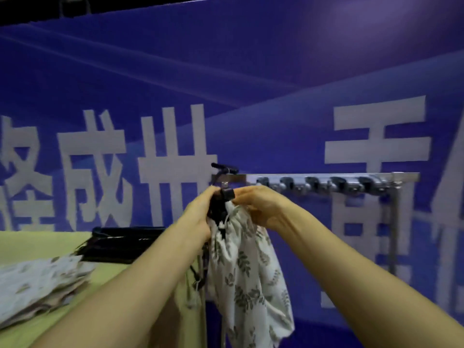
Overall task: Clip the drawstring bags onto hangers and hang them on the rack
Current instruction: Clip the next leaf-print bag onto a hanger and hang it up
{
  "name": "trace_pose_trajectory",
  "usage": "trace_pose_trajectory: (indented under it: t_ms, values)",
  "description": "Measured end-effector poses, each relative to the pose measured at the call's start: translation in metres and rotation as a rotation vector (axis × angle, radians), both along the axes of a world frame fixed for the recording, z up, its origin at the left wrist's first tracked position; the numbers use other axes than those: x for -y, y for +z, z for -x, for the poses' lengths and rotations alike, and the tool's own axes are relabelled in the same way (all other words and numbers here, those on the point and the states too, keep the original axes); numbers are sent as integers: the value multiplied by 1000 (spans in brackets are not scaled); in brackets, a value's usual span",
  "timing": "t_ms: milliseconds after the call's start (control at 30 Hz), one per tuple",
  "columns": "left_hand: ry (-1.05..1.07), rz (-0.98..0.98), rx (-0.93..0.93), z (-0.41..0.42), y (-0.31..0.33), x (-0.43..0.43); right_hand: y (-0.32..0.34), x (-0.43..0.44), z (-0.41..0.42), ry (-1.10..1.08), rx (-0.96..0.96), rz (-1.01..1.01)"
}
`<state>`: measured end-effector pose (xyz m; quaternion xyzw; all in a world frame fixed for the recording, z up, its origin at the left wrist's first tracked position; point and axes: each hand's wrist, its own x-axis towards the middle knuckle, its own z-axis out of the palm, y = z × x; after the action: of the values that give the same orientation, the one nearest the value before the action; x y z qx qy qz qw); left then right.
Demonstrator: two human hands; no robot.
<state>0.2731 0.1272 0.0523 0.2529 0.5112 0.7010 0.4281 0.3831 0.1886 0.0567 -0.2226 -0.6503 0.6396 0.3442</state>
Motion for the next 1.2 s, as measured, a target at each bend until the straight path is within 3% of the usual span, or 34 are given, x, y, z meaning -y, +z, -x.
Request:
trace_pose_trajectory:
  t_ms: [200, 333, 433, 533, 667, 900, 1100, 1200]
  values:
    - [40, 10, 110, -13, -34, -66, -23, -82, -40, -497, 449, -379]
    - [77, -9, 110, -11, -38, -101, -26, -120, -53, -647, 794, -546]
    - [104, -17, 80, -10, -36, -128, -23, -136, -53, -721, 935, -648]
    - [138, -7, 68, -4, -37, -149, -18, -160, -50, -603, 900, -693]
    - [144, -1, 75, 9, -42, -166, -14, -184, -55, -366, 666, -381]
    - [131, 1, 106, 17, -54, -181, -30, -203, -61, -308, 608, -282]
    - [143, -13, 115, 10, -52, -175, -44, -189, -57, -163, 664, -290]
    - [152, -26, 115, 8, -45, -167, -46, -181, -58, -85, 789, -415]
